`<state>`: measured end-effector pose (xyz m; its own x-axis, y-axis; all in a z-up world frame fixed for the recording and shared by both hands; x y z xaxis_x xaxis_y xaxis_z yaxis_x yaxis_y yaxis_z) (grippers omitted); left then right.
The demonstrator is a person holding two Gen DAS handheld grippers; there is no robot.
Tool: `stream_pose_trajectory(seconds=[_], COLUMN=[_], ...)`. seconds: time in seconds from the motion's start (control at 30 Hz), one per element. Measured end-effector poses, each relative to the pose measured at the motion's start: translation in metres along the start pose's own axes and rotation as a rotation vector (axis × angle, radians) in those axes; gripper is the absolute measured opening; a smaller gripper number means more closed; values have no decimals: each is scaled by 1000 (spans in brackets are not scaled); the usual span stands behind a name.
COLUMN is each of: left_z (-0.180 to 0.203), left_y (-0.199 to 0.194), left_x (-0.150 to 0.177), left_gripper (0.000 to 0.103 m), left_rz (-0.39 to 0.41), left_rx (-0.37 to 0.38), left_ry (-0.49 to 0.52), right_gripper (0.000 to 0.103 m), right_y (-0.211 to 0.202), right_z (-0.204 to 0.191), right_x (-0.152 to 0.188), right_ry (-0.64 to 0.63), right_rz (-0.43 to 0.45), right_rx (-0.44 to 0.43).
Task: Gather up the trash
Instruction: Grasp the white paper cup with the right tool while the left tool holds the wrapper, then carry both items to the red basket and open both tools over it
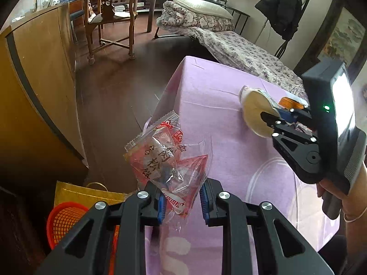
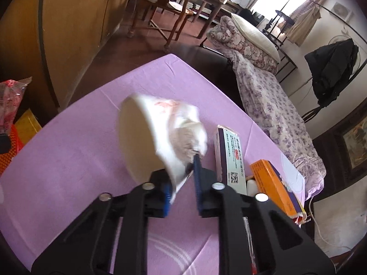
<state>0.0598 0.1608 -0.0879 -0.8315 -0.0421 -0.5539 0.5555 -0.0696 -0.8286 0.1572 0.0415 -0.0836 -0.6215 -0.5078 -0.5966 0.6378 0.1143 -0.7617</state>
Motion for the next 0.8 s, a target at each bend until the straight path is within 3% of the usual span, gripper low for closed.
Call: stream_pose_trajectory(seconds=[0.5, 0.8], left_z=[15, -18], left_y=[-41, -71], left_x=[25, 59], left_gripper=[24, 24], left_rz=[20, 15], left_rx=[-4, -79], left_ry=[25, -26], right_gripper=[7, 7], right_y=[-68, -106], right_z=[-5, -70], right_x=[38, 41], right_ry=[77, 0], right_rz=[-9, -32], right_rx=[-174, -338])
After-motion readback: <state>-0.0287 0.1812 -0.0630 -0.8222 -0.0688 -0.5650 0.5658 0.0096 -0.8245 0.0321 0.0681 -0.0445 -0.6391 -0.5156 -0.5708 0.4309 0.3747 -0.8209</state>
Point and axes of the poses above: each gripper's, at about its wrist camera, not at the fingertips, and y roughly the way its jaws point, z to its right, x to its underside, the point moved 9 cm from there along y, roughly the way its jaws point, and after that the axes turned 11 degrees about y, right-handed, at the moved point
